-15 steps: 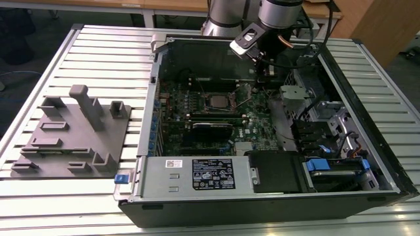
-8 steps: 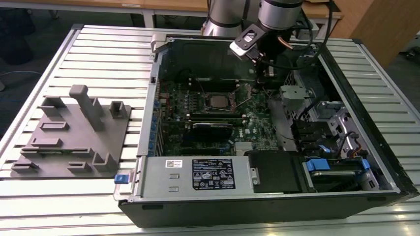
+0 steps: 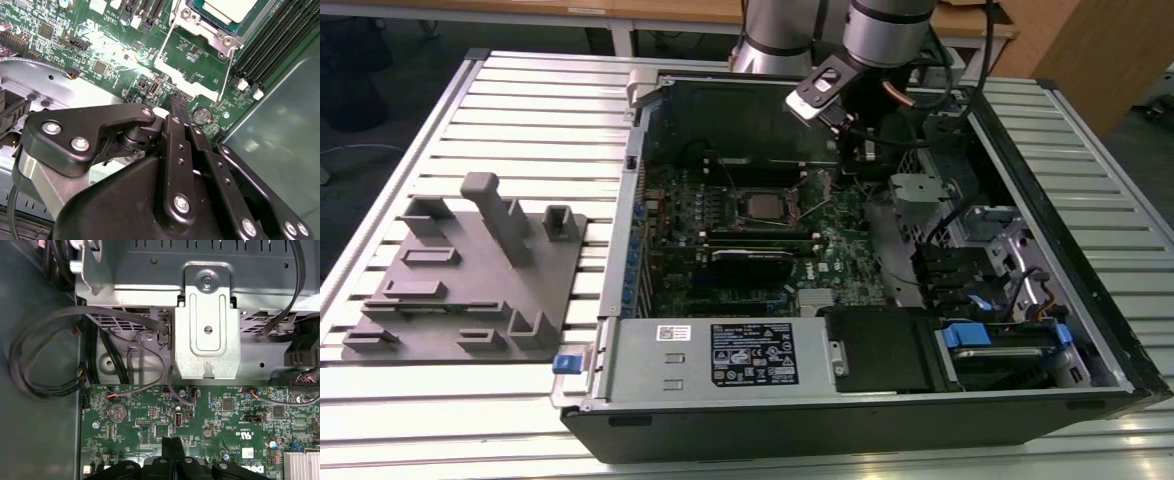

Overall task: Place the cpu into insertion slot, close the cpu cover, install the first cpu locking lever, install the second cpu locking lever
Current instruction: 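Close the cpu cover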

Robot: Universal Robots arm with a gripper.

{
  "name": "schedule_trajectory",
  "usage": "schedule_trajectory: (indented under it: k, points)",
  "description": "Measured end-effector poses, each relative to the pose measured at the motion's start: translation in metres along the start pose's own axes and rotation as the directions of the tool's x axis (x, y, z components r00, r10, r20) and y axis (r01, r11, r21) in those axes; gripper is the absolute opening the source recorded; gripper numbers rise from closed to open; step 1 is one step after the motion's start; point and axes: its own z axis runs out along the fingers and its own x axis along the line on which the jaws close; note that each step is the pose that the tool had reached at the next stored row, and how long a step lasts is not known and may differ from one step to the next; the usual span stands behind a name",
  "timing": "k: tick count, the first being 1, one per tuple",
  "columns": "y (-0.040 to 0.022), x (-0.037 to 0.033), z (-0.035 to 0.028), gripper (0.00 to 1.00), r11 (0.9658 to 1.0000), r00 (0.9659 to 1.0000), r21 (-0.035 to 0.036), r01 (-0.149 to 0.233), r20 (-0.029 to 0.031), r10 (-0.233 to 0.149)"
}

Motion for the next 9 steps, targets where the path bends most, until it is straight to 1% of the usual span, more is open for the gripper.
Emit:
schedule_trajectory:
  k: [4, 9]
  points:
    - [-0.0001, 0.0001, 0.0025, 0.1, 1.0, 1.0, 0.0007, 0.0, 0.0052, 0.0]
    - [-0.0002, 0.0001, 0.0049, 0.1, 1.0, 1.0, 0.0013, 0.0, 0.0097, 0.0]
